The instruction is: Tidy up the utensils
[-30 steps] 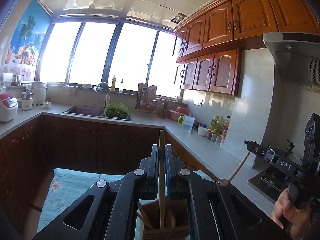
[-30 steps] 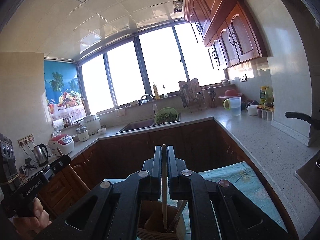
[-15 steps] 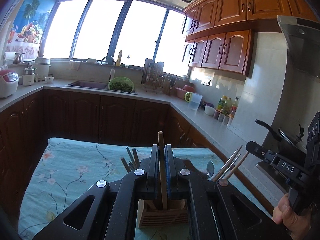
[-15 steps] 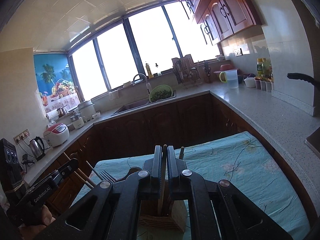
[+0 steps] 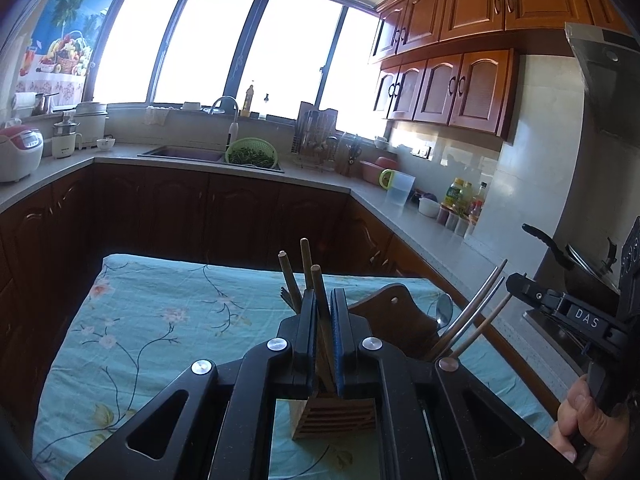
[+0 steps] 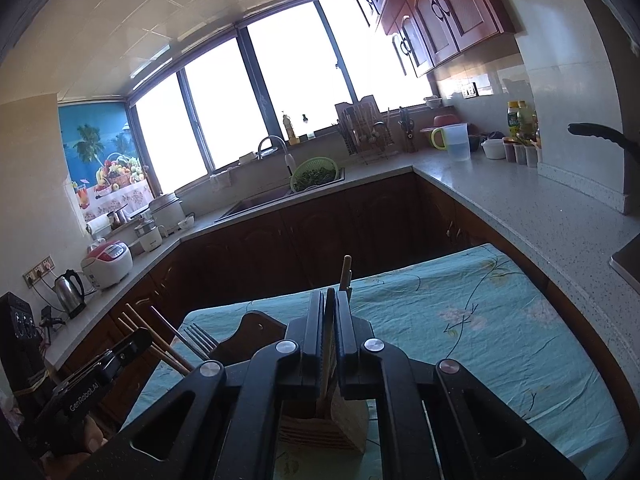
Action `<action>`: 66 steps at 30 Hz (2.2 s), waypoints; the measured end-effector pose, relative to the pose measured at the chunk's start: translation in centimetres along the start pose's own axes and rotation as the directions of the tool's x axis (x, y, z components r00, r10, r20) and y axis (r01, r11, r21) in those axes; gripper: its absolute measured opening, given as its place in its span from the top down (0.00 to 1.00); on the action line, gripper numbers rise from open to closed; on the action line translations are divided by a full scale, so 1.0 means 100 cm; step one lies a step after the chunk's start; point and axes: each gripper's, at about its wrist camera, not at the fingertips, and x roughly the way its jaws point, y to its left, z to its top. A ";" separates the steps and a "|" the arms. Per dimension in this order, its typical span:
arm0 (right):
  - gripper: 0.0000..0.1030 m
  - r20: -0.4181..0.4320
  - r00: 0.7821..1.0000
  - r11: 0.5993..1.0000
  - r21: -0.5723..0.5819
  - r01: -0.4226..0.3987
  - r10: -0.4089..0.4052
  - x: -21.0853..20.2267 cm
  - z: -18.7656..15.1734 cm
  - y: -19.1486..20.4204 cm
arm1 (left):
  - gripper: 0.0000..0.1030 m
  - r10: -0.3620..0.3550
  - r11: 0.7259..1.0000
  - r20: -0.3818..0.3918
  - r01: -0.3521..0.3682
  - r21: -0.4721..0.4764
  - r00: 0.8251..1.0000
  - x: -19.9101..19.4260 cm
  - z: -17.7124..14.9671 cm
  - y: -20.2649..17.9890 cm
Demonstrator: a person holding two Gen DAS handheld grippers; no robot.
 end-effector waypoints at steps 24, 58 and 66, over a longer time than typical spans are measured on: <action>0.55 0.040 0.999 0.998 0.051 -0.037 0.035 -0.027 -0.003 -0.009 | 0.71 0.013 0.999 -0.015 -0.014 -0.031 1.000 -0.027 -0.005 0.001; 0.05 -0.016 0.995 0.993 0.069 -0.101 0.102 -0.093 -0.095 -0.004 | 0.15 0.099 0.983 -0.045 -0.105 -0.148 0.994 -0.147 -0.077 0.021; 0.05 0.006 0.994 0.994 0.020 -0.110 0.110 -0.115 -0.101 0.008 | 0.11 0.114 0.984 -0.034 -0.118 -0.136 0.993 -0.177 -0.091 0.020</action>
